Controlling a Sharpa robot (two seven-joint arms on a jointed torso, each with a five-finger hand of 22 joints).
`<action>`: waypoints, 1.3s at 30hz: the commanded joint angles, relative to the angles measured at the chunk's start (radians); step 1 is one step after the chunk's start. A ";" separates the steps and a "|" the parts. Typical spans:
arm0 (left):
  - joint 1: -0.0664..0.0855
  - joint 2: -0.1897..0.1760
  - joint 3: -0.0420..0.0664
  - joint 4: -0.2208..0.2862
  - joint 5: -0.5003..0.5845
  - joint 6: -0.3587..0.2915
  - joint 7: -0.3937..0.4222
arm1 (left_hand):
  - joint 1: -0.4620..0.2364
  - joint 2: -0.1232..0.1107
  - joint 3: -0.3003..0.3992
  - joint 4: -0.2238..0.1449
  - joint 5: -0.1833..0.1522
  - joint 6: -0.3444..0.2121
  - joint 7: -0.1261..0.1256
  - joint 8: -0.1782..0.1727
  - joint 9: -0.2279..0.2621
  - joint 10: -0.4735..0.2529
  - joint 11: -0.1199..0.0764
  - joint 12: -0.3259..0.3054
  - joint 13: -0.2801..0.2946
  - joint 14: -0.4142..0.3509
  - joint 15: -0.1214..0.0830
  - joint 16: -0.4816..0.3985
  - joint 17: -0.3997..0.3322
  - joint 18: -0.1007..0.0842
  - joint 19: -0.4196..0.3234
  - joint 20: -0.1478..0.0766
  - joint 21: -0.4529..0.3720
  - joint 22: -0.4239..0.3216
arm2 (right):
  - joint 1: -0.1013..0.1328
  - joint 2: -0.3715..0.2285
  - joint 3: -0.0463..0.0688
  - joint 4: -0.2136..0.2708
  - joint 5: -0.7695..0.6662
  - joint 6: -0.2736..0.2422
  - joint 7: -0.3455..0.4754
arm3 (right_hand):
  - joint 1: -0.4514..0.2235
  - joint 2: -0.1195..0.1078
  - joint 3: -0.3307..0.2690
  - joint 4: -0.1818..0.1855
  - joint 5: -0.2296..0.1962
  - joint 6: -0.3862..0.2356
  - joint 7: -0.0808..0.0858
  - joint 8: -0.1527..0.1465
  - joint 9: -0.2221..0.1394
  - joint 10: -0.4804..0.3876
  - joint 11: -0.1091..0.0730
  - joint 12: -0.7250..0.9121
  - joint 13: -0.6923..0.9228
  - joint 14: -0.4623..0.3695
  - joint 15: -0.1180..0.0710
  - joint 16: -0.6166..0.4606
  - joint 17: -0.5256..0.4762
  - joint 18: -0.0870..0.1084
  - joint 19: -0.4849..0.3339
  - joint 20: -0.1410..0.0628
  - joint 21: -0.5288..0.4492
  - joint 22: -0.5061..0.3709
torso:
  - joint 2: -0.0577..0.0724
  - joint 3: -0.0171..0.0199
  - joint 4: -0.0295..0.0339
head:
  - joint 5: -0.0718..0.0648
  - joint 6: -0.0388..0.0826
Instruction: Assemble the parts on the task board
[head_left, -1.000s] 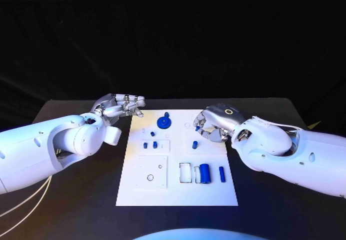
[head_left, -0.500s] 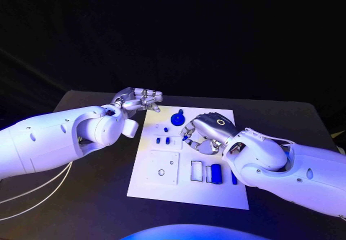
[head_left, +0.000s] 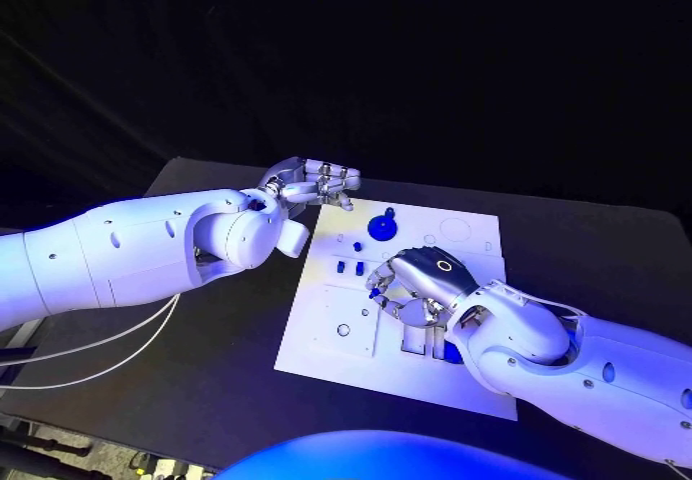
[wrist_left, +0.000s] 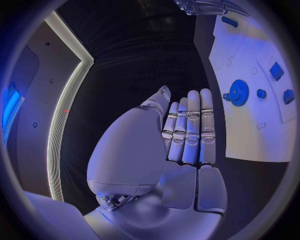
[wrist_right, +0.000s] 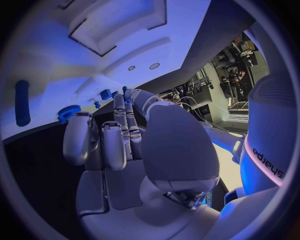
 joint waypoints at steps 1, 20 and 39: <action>0.001 0.003 0.001 0.003 0.005 0.017 0.009 | -0.002 0.009 -0.003 -0.002 0.000 -0.005 0.002 -0.002 -0.001 -0.008 0.000 0.004 0.002 -0.006 0.000 -0.004 -0.001 0.010 0.002 0.003 -0.007 -0.001 | -0.006 0.008 -0.001 -0.007 -0.002 0.010 0.017 | -0.011 0.002 0.006 0.001 0.002 0.004 0.004 0.005 0.001 0.007 -0.001 -0.006 0.000 0.050 -0.007 0.007 0.001 -0.019 0.006 0.001 -0.001 0.089 | 0.000 0.0008 -0.0016 | 0.010 -0.005; 0.001 0.007 0.001 0.003 0.004 0.033 0.000 | -0.002 0.009 -0.004 -0.002 0.000 -0.005 0.002 -0.002 -0.001 -0.009 0.000 0.004 0.002 -0.006 0.000 -0.004 -0.002 0.010 0.003 0.004 -0.008 -0.001 | -0.023 0.027 -0.007 -0.025 0.008 0.051 0.020 | -0.015 0.004 0.005 0.002 0.001 0.004 0.004 0.005 0.001 0.008 0.000 -0.006 0.000 0.051 -0.007 0.008 0.003 -0.019 0.006 0.001 0.000 0.089 | -0.001 -0.0002 0.0000 | 0.022 -0.022; 0.001 0.007 0.001 0.003 0.004 0.032 -0.002 | -0.001 0.010 -0.004 -0.003 0.000 -0.006 0.001 -0.002 -0.001 -0.010 0.000 0.005 0.002 -0.006 0.000 -0.004 -0.002 0.010 0.003 0.004 -0.008 -0.002 | -0.024 0.034 -0.009 -0.033 0.004 0.090 0.004 | -0.024 0.006 0.000 0.006 -0.003 0.003 0.003 0.004 0.002 0.007 0.000 -0.008 0.000 0.051 -0.006 0.008 0.002 -0.018 0.004 0.002 -0.006 0.087 | 0.000 -0.0003 0.0000 | 0.029 -0.029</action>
